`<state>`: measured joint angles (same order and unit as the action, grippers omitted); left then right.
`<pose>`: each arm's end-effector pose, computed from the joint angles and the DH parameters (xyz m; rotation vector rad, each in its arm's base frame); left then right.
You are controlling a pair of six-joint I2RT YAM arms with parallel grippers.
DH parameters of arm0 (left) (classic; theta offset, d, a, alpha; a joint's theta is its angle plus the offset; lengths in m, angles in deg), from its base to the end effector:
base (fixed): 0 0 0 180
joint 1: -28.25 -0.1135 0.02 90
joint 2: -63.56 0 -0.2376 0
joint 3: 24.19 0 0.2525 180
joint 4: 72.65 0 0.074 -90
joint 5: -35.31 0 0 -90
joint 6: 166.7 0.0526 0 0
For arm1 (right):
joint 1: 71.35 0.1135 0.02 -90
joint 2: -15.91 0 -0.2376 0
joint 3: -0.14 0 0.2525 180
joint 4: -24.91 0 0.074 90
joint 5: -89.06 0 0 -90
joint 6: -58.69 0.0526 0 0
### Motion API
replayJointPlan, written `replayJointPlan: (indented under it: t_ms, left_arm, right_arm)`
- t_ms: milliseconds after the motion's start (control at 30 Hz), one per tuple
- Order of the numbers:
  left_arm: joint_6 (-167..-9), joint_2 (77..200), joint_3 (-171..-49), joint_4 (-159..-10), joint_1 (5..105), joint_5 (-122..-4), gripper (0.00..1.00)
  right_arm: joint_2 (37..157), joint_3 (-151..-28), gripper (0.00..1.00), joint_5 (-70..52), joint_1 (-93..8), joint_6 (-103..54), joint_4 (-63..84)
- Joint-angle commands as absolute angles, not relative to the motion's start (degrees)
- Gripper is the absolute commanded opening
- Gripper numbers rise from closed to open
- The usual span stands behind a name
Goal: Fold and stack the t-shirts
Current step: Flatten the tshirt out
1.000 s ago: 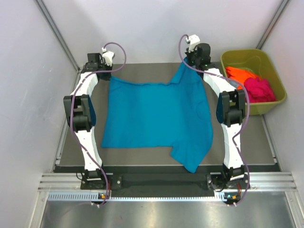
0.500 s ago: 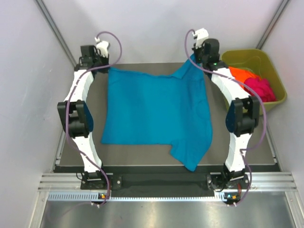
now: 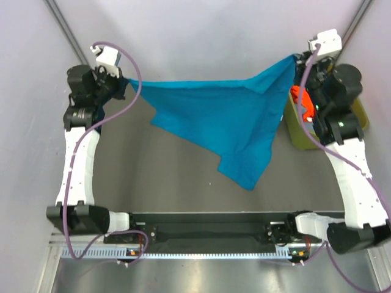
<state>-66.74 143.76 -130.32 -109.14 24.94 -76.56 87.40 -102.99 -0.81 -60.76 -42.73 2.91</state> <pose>0.3280 -0.0007 0.4355 0.3759 1.7036 -0.1652 0.2795 0.0521 0.4925 -0.2659 1.3771 -0.0136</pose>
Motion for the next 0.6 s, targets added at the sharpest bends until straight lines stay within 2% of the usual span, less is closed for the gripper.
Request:
replayJointPlan:
  t_ms: [0, 200, 400, 567]
  left_arm:
    - [-65.7, 133.7, -125.7, -108.5, 25.1, -77.8, 0.00]
    - [-61.7, 118.5, -124.9, -117.8, 25.0, -76.9, 0.00]
    - [-60.9, 107.8, -129.8, -126.3, 25.0, -76.7, 0.00]
    - [-61.8, 103.6, -135.7, -129.4, 25.0, -75.4, 0.00]
  right_arm:
    - [80.0, -99.6, 0.00, -2.3, -61.2, -40.6, -2.6]
    - [62.6, -94.1, 0.00, -2.0, -61.2, -38.4, -12.5]
    - [50.6, -100.9, 0.00, -2.2, -62.5, -39.7, -23.5]
    - [49.4, -113.3, 0.00, -2.7, -64.1, -40.9, -29.2]
